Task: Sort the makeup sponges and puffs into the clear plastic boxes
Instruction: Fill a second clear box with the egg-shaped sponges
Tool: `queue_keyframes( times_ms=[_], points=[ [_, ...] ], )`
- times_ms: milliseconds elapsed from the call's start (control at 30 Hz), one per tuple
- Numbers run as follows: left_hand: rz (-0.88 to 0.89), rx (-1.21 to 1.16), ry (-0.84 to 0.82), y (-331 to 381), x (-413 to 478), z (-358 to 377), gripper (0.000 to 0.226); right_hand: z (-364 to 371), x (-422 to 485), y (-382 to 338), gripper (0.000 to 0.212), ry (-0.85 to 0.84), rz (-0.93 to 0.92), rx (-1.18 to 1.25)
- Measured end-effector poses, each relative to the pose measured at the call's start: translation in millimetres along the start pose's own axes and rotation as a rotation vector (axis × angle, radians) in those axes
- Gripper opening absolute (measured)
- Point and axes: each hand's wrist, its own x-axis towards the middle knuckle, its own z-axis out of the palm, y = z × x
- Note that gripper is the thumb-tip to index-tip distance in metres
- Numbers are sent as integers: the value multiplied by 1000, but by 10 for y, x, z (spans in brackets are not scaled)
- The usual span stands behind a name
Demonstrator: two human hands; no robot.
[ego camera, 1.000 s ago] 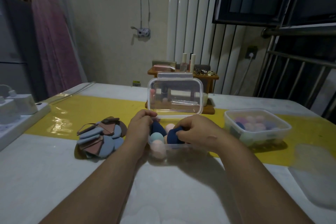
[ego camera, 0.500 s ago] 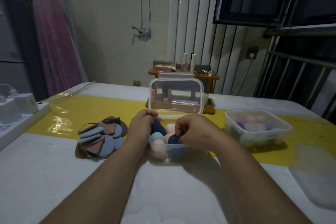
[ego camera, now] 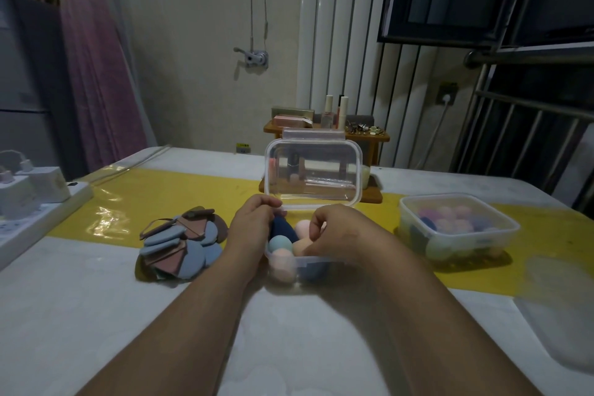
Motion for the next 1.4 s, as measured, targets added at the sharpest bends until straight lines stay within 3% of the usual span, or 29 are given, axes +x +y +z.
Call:
queue_keyframes(
  times_ms=[167, 300, 467, 600, 733, 800, 933, 1100, 1400],
  points=[
    [-1, 8, -7, 11, 1, -3, 23, 7, 41, -85, 33, -45, 50, -107],
    [7, 5, -14, 0, -5, -2, 23, 0, -11, -14, 14, -27, -15, -18],
    [-1, 20, 0, -47, 76, -25, 33, -65, -70, 63, 16, -45, -10, 116],
    [-3, 24, -9, -35, 38, -14, 29, -62, -75, 34, 2, -83, -39, 78],
    [19, 23, -6, -18, 25, 4, 26, -24, -26, -2, 15, -60, -7, 18],
    [15, 14, -9, -31, 33, 3, 25, -15, 7, -19, 3, -74, 24, -41],
    [9, 2, -9, -52, 47, -6, 29, -10, 34, -69, 30, -35, 39, -149],
    [12, 3, -17, -76, 81, -20, 28, -83, -60, -152, 37, -143, 47, -206],
    [7, -2, -18, -74, 69, -24, 24, -3, -104, 31, 23, 20, -27, -34]
  ],
)
